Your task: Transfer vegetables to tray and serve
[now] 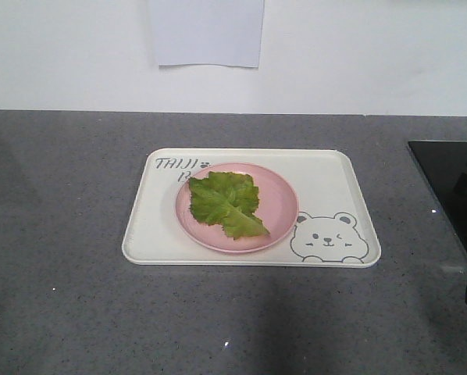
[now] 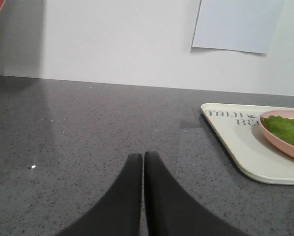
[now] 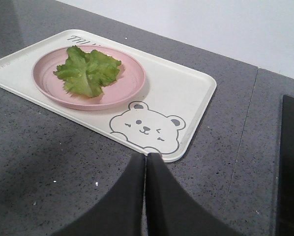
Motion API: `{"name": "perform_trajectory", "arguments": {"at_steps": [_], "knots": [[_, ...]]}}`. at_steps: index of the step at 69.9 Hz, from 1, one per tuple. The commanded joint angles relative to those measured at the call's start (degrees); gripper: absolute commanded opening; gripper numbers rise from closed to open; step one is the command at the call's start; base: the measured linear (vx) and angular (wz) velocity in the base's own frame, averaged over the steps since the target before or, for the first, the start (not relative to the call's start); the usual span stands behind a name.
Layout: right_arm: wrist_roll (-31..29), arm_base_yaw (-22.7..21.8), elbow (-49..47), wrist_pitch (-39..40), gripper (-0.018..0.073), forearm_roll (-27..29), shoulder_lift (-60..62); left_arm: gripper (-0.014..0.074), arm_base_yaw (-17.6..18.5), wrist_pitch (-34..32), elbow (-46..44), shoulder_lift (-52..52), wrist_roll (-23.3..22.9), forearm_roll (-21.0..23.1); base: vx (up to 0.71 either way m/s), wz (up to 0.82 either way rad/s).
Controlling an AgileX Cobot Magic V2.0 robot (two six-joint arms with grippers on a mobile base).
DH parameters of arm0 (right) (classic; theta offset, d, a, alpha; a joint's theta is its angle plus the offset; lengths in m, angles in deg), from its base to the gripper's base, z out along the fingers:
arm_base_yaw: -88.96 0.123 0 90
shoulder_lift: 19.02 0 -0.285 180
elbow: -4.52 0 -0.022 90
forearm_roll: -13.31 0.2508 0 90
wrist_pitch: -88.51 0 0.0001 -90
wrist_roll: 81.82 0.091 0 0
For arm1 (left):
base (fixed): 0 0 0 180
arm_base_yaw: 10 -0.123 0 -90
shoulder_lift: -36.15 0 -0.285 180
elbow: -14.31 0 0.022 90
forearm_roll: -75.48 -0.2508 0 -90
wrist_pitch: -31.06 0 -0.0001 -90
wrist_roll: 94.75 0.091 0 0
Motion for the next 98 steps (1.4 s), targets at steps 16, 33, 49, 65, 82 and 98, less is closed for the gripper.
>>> {"name": "perform_trajectory", "arguments": {"at_steps": [16, 33, 49, 65, 82, 98], "knots": [[1.14, -0.05, 2.25, 6.62, -0.0005, -3.37, 0.90, -0.0006, -0.03, -4.37, 1.44, 0.83, -0.59, 0.33, 0.00, 0.00], [24.12, -0.16, 14.67, 18.63, -0.0005, -19.51, 12.35, -0.0006, -0.03, -4.26, 1.44, 0.83, -0.59, 0.33, 0.00, 0.00], [39.59, -4.87, 24.24, 20.54, -0.0005, -27.12, 21.06, -0.0006, -0.03, -4.26, 1.44, 0.83, -0.64, 0.33, 0.00, 0.00], [39.59, -10.84, 27.45, 27.83, -0.0003, -26.67, 20.98, -0.0006, -0.03, -4.26, 1.44, 0.83, -0.64, 0.33, 0.00, 0.00], [38.03, -11.12, 27.45, 31.96, -0.0003, -26.60, 20.98, -0.0006, -0.03, -4.26, 1.44, 0.83, -0.64, 0.33, 0.00, 0.00], [38.03, -11.12, 27.40, 34.33, -0.0003, -26.61, 20.93, -0.0006, -0.03, -4.26, 1.44, 0.83, -0.64, 0.33, 0.00, 0.00]]}}
